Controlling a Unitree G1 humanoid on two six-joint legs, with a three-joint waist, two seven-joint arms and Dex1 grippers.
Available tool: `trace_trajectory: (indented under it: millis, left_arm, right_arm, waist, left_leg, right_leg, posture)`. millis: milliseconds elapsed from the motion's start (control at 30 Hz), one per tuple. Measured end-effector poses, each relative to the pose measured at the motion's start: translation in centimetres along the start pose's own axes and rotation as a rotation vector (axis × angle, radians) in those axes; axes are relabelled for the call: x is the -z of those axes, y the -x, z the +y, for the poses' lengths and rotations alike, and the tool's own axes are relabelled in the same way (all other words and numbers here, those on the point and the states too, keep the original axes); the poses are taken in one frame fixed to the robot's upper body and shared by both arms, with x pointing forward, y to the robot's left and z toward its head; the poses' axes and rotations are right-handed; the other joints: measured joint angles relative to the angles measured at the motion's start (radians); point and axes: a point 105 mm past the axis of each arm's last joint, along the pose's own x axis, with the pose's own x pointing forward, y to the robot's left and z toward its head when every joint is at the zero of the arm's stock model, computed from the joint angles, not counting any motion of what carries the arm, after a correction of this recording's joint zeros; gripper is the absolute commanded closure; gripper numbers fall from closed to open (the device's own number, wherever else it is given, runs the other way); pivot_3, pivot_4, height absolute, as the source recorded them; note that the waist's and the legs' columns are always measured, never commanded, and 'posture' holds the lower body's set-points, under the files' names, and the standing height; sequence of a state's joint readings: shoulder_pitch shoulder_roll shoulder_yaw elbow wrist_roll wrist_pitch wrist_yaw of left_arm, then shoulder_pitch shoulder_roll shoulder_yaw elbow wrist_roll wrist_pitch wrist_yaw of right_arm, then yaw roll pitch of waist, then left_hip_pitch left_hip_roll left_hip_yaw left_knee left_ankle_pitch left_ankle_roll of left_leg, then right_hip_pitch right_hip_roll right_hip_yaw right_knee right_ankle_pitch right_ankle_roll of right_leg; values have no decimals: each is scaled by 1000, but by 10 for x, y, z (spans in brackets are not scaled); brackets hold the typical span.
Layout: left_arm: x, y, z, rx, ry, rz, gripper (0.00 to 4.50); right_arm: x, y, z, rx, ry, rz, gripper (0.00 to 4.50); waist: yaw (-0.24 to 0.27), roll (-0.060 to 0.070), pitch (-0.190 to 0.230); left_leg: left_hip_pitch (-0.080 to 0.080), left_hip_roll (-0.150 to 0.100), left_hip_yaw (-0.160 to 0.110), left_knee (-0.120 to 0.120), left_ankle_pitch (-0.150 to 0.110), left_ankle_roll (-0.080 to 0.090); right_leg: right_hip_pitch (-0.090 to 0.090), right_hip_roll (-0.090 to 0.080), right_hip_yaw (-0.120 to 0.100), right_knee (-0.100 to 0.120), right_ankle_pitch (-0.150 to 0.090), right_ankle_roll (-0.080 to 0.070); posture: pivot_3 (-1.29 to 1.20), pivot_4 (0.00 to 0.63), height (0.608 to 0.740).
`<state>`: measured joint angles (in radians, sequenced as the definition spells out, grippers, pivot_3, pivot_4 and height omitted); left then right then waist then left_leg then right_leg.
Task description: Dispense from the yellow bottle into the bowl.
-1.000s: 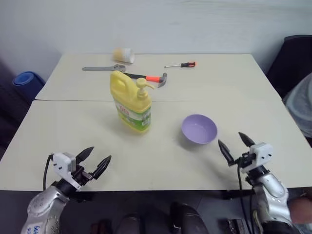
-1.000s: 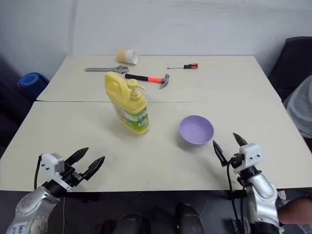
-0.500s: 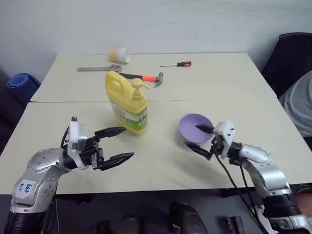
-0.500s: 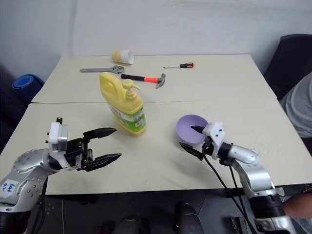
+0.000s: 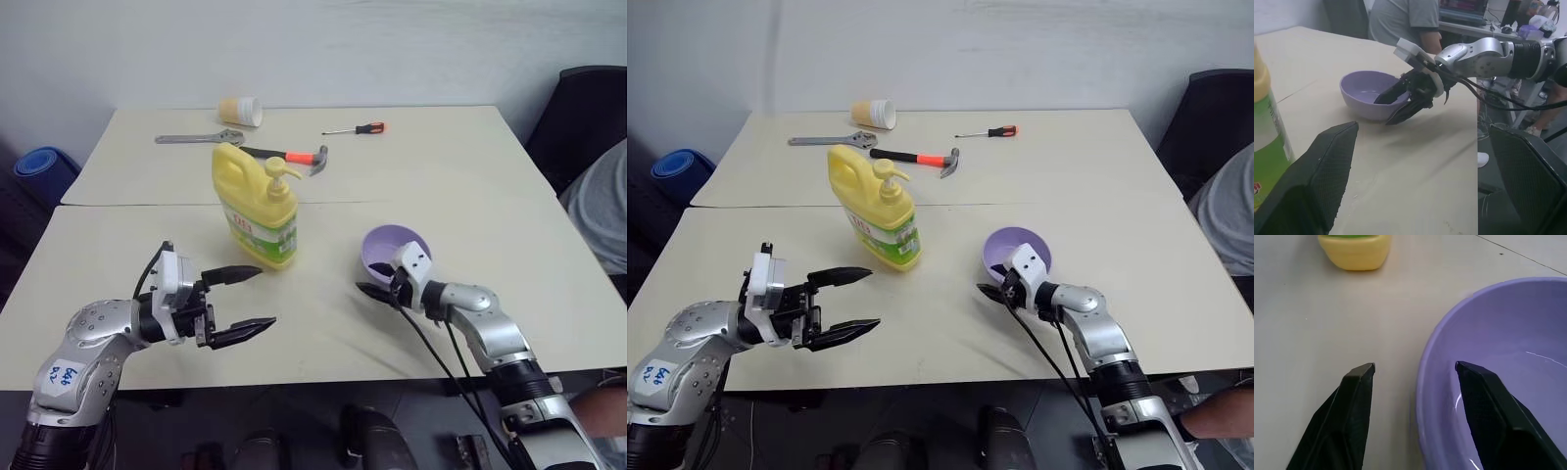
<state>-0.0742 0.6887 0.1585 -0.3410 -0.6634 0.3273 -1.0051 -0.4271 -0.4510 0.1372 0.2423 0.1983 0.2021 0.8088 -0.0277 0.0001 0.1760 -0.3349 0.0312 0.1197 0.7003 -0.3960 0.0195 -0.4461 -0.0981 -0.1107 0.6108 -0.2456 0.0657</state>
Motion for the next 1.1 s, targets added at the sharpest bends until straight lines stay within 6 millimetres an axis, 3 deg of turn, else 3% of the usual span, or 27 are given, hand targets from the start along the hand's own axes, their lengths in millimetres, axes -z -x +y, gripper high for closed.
trace_trajectory:
  millis: [200, 333, 367, 433, 567, 633, 833, 967, 1100]
  left_arm:
    - [-13, 7, 9, -45, -2, -12, 0]
    - [-41, 10, 18, -84, -13, -82, 0]
    - [-52, 11, 21, -92, -29, -106, 187]
    - [-71, 9, 26, -100, -63, -152, 630]
    - [-142, 0, 49, -126, -205, -308, 1914]
    - [-161, -5, 53, -113, -248, -342, 2565]
    - [-155, -17, 69, -93, -211, -336, 4428]
    - [-148, -15, 67, -80, -219, -323, 4470]
    - [-116, -5, 61, -86, -146, -246, 4470]
  right_arm:
    - [-14, 7, 7, -85, 61, -11, 4439]
    - [-37, 15, 14, -158, 112, -22, 4474]
    - [-47, 15, 16, -178, 127, -32, 4491]
    - [-67, 18, 19, -209, 174, -55, 4500]
    - [-112, 19, 28, -280, 271, -116, 4500]
    - [-121, 17, 32, -307, 301, -126, 4500]
    - [-108, 16, 32, -337, 290, -26, 4500]
    - [-98, 28, 19, -301, 282, 50, 4500]
    - [-66, 54, 14, -296, 243, 211, 4500]
  waist:
    - [0, 0, 0]
    - [1, 0, 0]
    - [1, 0, 0]
    - [1, 0, 0]
    - [7, -3, 2]
    - [5, -3, 2]
    - [2, -4, 2]
    - [3, -4, 2]
    - [3, -4, 3]
  left_leg:
    - [0, 0, 0, 0, 0, 0]
    - [0, 0, -1, 0, 0, 0]
    - [0, 0, -1, 0, 0, 0]
    - [0, 0, -1, 0, 0, 0]
    - [-1, -1, -2, 2, 1, -1]
    - [0, -2, -1, 0, 1, -1]
    - [-1, -2, 0, 0, 1, -1]
    - [-1, -1, -1, 0, 1, -1]
    - [-1, -1, -1, 0, 1, -1]
  right_leg:
    - [0, -1, 0, 0, 0, 0]
    - [0, -3, 0, 0, 0, 0]
    - [0, -3, 0, 0, 0, 0]
    - [0, -2, -1, 0, 0, 0]
    - [1, 1, -2, 1, 0, 0]
    - [1, 2, -4, 0, 0, 0]
    - [0, 3, -11, -1, 0, 1]
    - [0, 2, -11, -1, 0, 1]
    - [0, 2, -9, -2, 0, 1]
  posture:
    - [0, 150, 740]
    - [0, 150, 740]
    - [0, 150, 740]
    - [0, 150, 740]
    - [0, 150, 740]
    - [0, 150, 740]
    - [0, 150, 740]
    - [0, 150, 740]
    - [0, 150, 740]
